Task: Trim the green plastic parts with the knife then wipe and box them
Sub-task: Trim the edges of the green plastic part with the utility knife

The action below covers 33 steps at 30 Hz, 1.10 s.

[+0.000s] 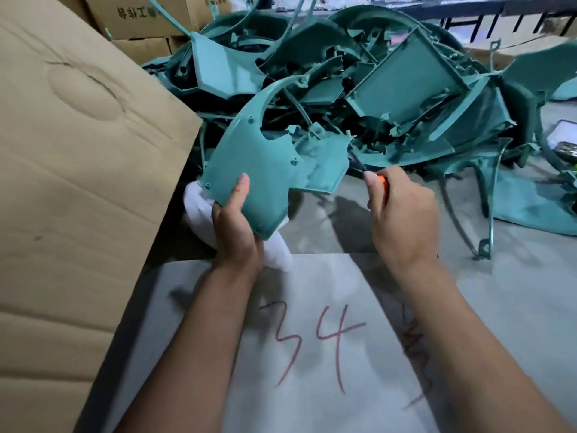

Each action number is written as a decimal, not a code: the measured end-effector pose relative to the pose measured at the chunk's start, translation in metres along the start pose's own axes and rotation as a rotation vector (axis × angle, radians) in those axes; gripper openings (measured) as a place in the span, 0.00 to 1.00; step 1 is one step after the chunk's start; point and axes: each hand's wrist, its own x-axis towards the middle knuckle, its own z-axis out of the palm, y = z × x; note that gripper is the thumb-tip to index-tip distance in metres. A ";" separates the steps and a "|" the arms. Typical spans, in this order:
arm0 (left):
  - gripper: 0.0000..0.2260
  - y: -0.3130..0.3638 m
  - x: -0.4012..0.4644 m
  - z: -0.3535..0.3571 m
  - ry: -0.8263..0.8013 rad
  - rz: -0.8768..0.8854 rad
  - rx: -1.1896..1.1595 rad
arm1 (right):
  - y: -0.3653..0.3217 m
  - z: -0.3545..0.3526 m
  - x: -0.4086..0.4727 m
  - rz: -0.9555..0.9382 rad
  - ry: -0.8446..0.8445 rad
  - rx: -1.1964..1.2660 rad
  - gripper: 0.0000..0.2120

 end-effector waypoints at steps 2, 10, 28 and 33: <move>0.10 0.004 0.002 0.000 0.044 0.001 -0.027 | 0.001 -0.001 0.001 0.105 0.106 -0.052 0.22; 0.11 0.012 0.001 0.005 -0.025 0.057 0.072 | -0.013 -0.007 -0.005 -0.241 0.179 0.255 0.21; 0.04 0.014 -0.015 0.012 -0.139 -0.298 0.002 | -0.027 0.009 -0.015 -0.286 -0.029 0.217 0.20; 0.05 0.014 -0.021 0.015 -0.118 -0.227 0.067 | -0.024 0.007 -0.016 -0.162 0.071 0.200 0.20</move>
